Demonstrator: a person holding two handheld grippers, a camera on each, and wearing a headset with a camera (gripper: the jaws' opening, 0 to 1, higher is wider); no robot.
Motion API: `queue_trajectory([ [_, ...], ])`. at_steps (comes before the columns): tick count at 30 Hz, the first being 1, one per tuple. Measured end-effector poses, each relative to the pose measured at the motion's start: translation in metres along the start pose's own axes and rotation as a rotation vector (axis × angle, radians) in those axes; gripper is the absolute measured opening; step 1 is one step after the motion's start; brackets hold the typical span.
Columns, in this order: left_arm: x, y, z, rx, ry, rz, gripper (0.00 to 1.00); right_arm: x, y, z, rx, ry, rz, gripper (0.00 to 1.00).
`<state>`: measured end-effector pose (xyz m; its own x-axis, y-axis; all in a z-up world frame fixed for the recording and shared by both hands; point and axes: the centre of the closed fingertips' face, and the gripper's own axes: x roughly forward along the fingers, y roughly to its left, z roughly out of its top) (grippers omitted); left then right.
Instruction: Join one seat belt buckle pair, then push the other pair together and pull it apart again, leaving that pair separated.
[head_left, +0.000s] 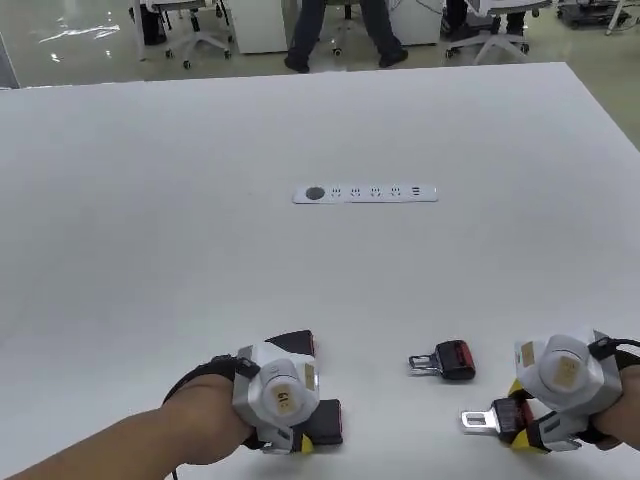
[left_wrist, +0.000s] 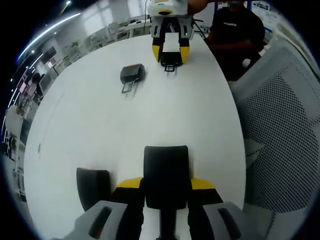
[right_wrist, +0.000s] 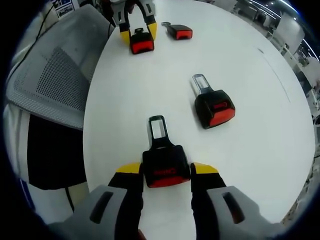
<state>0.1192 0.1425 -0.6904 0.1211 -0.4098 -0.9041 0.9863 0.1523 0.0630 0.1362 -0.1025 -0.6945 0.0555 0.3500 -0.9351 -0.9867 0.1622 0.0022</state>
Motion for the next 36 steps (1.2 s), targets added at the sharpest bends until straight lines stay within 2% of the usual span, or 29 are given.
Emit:
queue_trajectory([
  [7, 0.000, -0.001, 0.000, -0.003, -0.004, 0.000, 0.34, -0.003, 0.001, -0.004, 0.006, 0.005, -0.005, 0.35],
  [13, 0.000, -0.001, 0.000, -0.006, -0.005, -0.005, 0.34, 0.001, 0.003, 0.007, 0.014, -0.015, -0.020, 0.35],
  [16, 0.001, -0.001, -0.001, 0.006, -0.004, -0.005, 0.34, 0.005, 0.004, 0.018, 0.008, -0.043, -0.040, 0.35],
  [22, 0.001, -0.001, 0.000, 0.006, 0.005, -0.011, 0.34, 0.013, 0.011, 0.039, 0.041, -0.102, -0.039, 0.35],
  [27, 0.001, -0.001, 0.000, 0.008, 0.003, -0.009, 0.34, 0.019, 0.018, 0.061, 0.067, -0.180, -0.029, 0.35],
  [36, 0.001, -0.001, 0.000, 0.000, 0.002, -0.015, 0.34, 0.028, 0.025, 0.090, 0.089, -0.248, -0.023, 0.35],
])
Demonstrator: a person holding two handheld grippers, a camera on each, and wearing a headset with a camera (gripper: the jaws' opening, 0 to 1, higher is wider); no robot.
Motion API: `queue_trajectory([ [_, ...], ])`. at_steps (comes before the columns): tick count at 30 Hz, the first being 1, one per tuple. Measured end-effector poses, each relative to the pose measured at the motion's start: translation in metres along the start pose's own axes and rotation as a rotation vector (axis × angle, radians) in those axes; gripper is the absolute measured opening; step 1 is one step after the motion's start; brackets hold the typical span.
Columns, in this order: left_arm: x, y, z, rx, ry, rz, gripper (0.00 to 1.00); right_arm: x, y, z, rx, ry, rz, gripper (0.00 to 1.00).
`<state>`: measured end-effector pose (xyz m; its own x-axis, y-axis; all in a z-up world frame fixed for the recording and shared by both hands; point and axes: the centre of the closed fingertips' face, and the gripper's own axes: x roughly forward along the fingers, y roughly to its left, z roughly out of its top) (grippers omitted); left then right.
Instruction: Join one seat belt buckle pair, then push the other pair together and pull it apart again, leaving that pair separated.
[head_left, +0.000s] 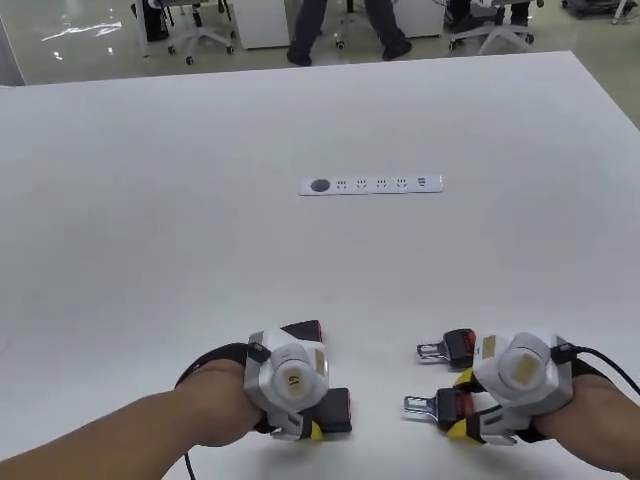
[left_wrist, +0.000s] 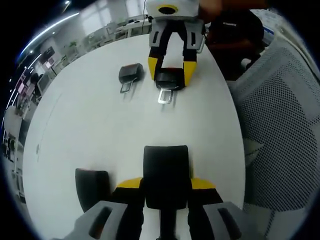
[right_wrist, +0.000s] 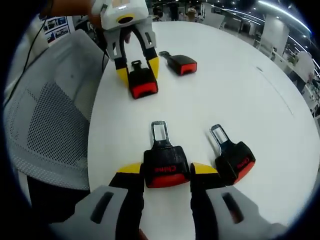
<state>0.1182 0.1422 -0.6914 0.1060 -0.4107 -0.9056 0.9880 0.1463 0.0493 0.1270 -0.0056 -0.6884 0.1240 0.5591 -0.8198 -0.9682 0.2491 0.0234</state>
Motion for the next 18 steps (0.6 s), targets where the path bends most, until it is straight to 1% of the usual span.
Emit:
queue_trajectory([
  [1, 0.000, 0.000, 0.000, -0.001, -0.001, 0.000, 0.34, 0.004, 0.000, 0.004, -0.001, -0.010, -0.007, 0.35],
  [4, 0.000, 0.000, 0.000, -0.003, -0.002, 0.000, 0.34, 0.016, 0.005, 0.013, -0.052, -0.012, -0.017, 0.35],
  [6, 0.001, 0.000, 0.000, -0.005, -0.002, -0.001, 0.34, 0.021, 0.010, 0.024, -0.056, -0.020, -0.006, 0.35],
  [8, 0.001, 0.000, 0.000, -0.005, -0.001, -0.002, 0.34, 0.027, 0.013, 0.031, -0.058, -0.034, -0.003, 0.34],
  [12, 0.001, 0.001, -0.001, -0.006, 0.002, -0.004, 0.33, 0.031, 0.015, 0.038, -0.058, -0.047, -0.005, 0.34],
  [16, 0.001, 0.000, -0.001, -0.008, 0.001, -0.004, 0.33, 0.035, 0.016, 0.044, -0.079, -0.034, -0.007, 0.34],
  [18, 0.001, 0.001, -0.001, -0.009, 0.001, -0.005, 0.34, 0.036, 0.018, 0.046, -0.079, -0.028, -0.005, 0.34],
])
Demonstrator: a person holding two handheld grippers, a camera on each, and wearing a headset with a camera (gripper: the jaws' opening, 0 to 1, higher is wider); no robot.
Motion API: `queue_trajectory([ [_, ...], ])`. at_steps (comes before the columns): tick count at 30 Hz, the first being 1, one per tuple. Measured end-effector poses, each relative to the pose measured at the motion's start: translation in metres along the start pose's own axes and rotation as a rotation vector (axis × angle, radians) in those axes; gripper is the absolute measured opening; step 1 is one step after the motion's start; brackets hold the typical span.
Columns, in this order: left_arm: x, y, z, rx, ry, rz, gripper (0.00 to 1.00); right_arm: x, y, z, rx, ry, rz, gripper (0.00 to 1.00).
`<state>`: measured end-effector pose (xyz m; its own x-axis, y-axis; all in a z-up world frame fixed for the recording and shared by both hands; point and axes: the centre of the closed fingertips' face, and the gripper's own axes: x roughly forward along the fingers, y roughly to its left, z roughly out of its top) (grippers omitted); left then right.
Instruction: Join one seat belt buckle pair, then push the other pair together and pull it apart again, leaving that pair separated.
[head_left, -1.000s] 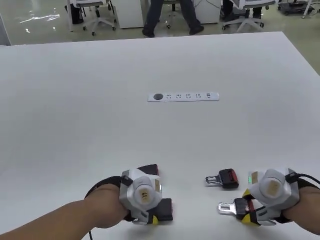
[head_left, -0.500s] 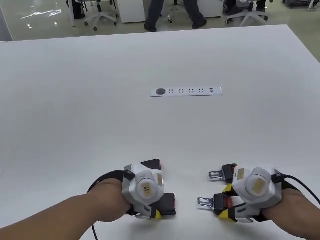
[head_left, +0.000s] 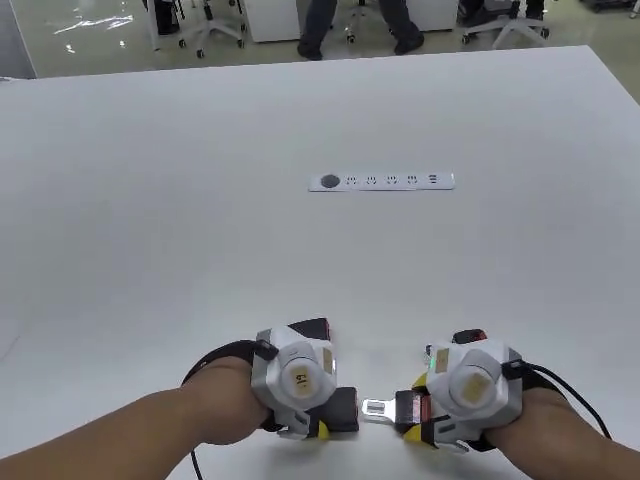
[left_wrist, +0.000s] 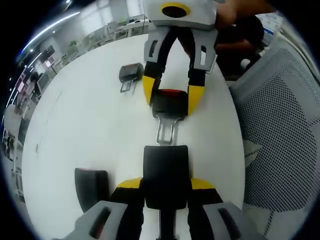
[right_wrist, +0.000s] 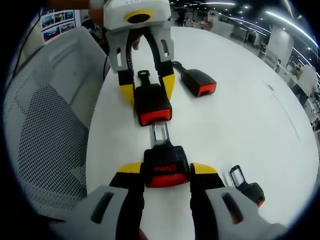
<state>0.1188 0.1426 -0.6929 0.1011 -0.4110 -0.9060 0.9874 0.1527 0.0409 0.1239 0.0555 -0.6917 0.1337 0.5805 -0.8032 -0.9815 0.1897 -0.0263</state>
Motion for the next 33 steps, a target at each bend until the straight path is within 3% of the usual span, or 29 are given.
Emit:
queue_trajectory([
  [11, -0.001, -0.001, 0.001, -0.011, 0.006, -0.001, 0.34, 0.003, 0.001, 0.002, -0.009, 0.023, -0.009, 0.34],
  [17, -0.001, -0.002, 0.001, -0.019, 0.011, 0.003, 0.34, 0.002, 0.005, 0.009, -0.052, 0.021, -0.010, 0.34],
  [24, -0.001, -0.002, 0.001, -0.009, 0.002, 0.000, 0.34, 0.008, 0.005, 0.015, -0.072, 0.000, 0.003, 0.34],
  [28, 0.000, 0.000, 0.001, -0.008, -0.015, -0.009, 0.34, 0.007, 0.004, 0.014, -0.046, -0.042, 0.031, 0.34],
  [33, 0.000, 0.000, 0.002, -0.014, -0.018, -0.028, 0.33, 0.008, 0.005, 0.017, -0.044, -0.043, 0.035, 0.33],
])
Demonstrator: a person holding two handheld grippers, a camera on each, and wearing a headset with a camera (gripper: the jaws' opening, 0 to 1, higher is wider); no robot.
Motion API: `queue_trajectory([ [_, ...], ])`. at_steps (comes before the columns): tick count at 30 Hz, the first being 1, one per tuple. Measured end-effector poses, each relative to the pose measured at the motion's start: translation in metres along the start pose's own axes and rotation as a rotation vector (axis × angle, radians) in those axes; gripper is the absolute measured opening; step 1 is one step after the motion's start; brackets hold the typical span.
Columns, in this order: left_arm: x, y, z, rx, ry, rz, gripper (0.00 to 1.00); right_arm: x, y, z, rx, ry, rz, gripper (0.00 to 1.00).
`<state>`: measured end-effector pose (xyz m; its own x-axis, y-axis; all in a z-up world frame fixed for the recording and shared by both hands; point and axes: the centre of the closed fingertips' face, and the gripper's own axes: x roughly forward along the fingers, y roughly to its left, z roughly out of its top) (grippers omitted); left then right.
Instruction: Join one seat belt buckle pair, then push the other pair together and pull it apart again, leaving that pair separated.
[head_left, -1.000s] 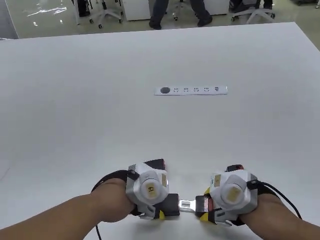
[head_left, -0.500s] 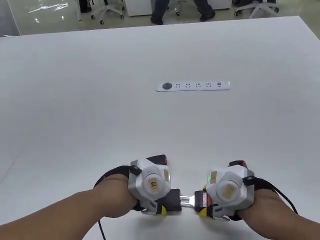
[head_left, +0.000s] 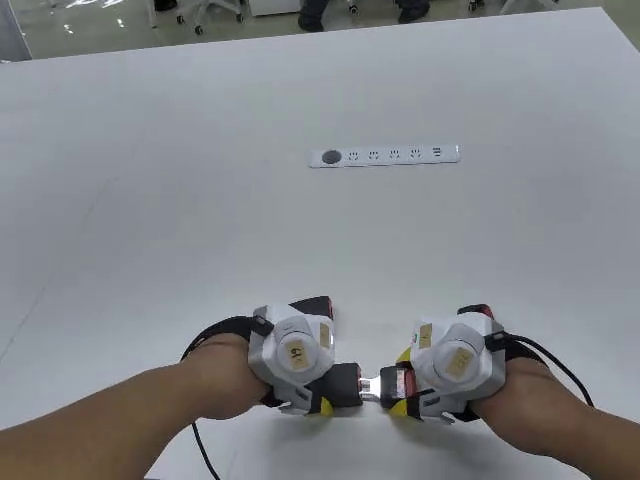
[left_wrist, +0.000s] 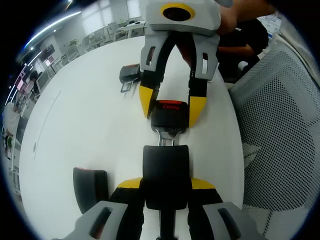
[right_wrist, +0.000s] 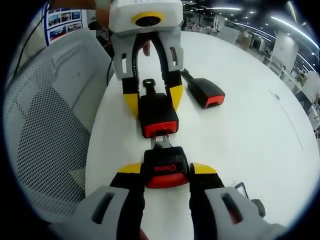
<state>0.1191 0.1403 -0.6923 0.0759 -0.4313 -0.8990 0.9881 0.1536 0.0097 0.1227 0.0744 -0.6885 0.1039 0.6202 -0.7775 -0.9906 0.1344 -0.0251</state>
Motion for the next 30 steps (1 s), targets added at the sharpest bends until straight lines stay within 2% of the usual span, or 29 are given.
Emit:
queue_trajectory([
  [3, 0.000, 0.000, 0.000, 0.016, 0.000, -0.018, 0.33, 0.002, -0.001, 0.002, -0.014, 0.010, 0.002, 0.33],
  [16, 0.001, 0.002, 0.000, 0.013, -0.024, -0.014, 0.33, 0.009, -0.003, 0.006, -0.032, 0.017, 0.020, 0.32],
  [19, -0.001, 0.000, 0.002, 0.019, -0.028, -0.016, 0.33, 0.012, -0.001, 0.011, -0.036, 0.008, 0.019, 0.32],
  [26, -0.003, -0.002, 0.003, 0.032, -0.015, -0.013, 0.33, 0.017, 0.001, 0.017, -0.020, 0.012, 0.004, 0.32],
  [27, -0.003, -0.001, 0.004, 0.024, -0.020, -0.012, 0.33, 0.014, -0.006, 0.013, -0.012, 0.041, -0.035, 0.32],
  [28, -0.004, -0.001, 0.004, 0.031, -0.019, -0.012, 0.33, 0.020, -0.001, 0.015, -0.019, 0.027, -0.007, 0.32],
  [30, -0.006, -0.001, 0.005, 0.026, -0.025, -0.010, 0.33, 0.019, -0.004, 0.014, -0.015, 0.019, -0.011, 0.32],
])
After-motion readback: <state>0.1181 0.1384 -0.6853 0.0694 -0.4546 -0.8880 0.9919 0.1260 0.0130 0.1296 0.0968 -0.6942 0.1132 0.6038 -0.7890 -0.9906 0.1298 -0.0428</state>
